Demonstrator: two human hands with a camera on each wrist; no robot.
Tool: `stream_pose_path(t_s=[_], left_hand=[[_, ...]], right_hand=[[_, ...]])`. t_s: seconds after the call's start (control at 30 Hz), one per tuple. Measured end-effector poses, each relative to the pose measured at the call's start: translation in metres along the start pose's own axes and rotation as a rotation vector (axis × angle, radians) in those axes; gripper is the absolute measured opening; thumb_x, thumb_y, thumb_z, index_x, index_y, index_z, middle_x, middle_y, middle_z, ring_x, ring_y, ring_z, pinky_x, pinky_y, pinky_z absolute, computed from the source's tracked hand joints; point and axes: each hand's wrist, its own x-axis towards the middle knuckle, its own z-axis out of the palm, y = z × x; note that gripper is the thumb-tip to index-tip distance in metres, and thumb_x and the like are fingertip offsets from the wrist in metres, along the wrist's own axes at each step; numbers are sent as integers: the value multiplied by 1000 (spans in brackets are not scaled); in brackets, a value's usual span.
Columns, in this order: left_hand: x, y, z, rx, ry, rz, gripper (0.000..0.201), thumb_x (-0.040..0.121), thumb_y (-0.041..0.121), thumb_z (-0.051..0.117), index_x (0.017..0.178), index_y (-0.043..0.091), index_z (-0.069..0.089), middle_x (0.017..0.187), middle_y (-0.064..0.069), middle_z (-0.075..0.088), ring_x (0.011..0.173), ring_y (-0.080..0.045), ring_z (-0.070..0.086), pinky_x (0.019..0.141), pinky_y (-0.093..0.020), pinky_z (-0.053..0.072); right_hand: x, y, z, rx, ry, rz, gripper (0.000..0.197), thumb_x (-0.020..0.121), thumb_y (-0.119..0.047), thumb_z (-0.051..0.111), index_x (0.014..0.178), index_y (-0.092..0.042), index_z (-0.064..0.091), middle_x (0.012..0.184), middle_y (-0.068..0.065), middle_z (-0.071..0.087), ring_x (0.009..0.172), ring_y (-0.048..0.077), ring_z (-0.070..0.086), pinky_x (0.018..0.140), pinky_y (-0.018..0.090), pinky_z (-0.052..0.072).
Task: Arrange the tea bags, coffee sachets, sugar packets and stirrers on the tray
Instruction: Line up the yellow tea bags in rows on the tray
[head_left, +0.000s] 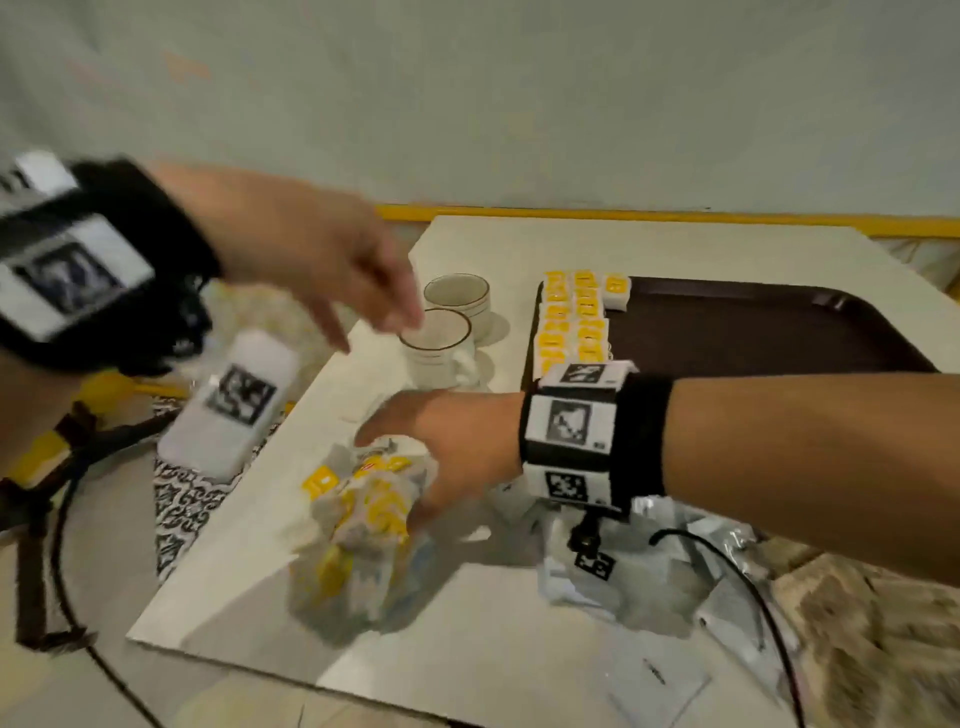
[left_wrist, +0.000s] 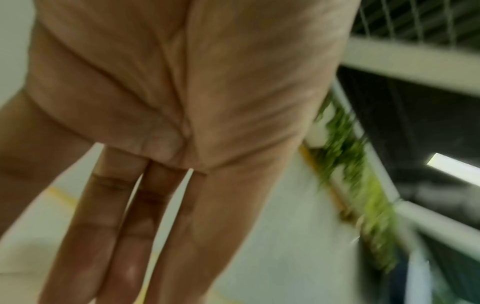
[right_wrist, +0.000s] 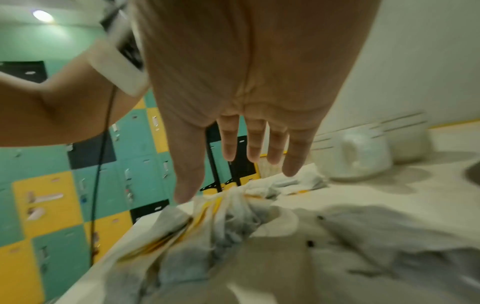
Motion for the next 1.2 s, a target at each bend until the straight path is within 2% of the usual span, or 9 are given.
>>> stream_pose_path(t_s=[0.13, 0.3, 0.47, 0.7, 0.9, 0.97, 1.07, 1.13, 1.2], left_hand=[[-13, -74, 35, 200, -182, -235, 18, 78, 17, 76, 92, 26, 69, 97, -1, 65, 77, -13, 64, 73, -31, 59], [-12, -110, 74, 152, -292, -217, 38, 73, 21, 82, 103, 29, 60, 109, -1, 58, 84, -16, 60, 60, -21, 52], [-6, -112, 98, 147, -206, -199, 55, 70, 23, 83, 110, 25, 46, 107, -5, 55, 63, -14, 55, 54, -20, 49], [0, -117, 99, -34, -163, -181, 27, 80, 6, 73, 95, 14, 52, 79, -5, 55, 45, -7, 54, 53, -22, 50], [-6, -113, 87, -79, -94, -99, 18, 84, 14, 69, 98, 23, 63, 74, 1, 56, 57, -5, 55, 63, -24, 54], [-10, -110, 85, -29, -105, -83, 14, 85, 20, 69, 95, 28, 65, 84, 1, 57, 61, -3, 54, 64, -22, 52], [-12, -97, 87, 53, 33, -23, 16, 82, 37, 71, 96, 33, 65, 92, 6, 58, 74, -7, 56, 69, -22, 47], [-9, -82, 94, -217, 113, -5, 28, 80, 43, 68, 97, 21, 67, 88, 2, 63, 74, -9, 57, 65, -22, 48], [-7, -63, 101, -600, 59, -35, 41, 76, 46, 62, 95, 9, 66, 86, -5, 64, 74, -15, 58, 61, -23, 50]], right_hand=[[23, -20, 19, -183, -124, -60, 90, 72, -37, 81, 145, -20, 32, 142, 8, 40, 130, 23, 37, 104, 30, 34], [23, -16, 26, -178, -134, 3, 54, 75, -31, 78, 122, -18, 55, 123, 8, 48, 113, 21, 44, 90, 29, 40], [17, -1, 18, -141, -131, 87, 51, 78, -25, 76, 123, -17, 52, 119, 7, 50, 89, 12, 37, 61, 22, 24], [15, 10, 13, -41, -98, 166, 33, 82, -19, 71, 113, -16, 59, 107, 1, 52, 92, 13, 46, 69, 24, 33], [-1, 27, -7, 162, 53, 275, 24, 79, -19, 74, 99, -22, 63, 113, 1, 59, 103, 19, 57, 87, 35, 50], [-9, 33, -13, 313, 108, 326, 20, 79, -16, 75, 91, -25, 62, 111, 2, 58, 96, 12, 62, 76, 31, 55], [-24, 39, -20, 706, 228, 374, 20, 80, -3, 73, 92, -15, 61, 97, 4, 60, 59, 1, 61, 48, 17, 49], [-33, 43, -24, 958, 302, 383, 20, 81, 3, 69, 93, -11, 60, 94, 7, 62, 59, 6, 63, 49, 19, 51], [-37, 43, -24, 1112, 332, 384, 22, 81, 5, 67, 94, -10, 58, 93, 7, 63, 63, 11, 67, 51, 22, 53]])
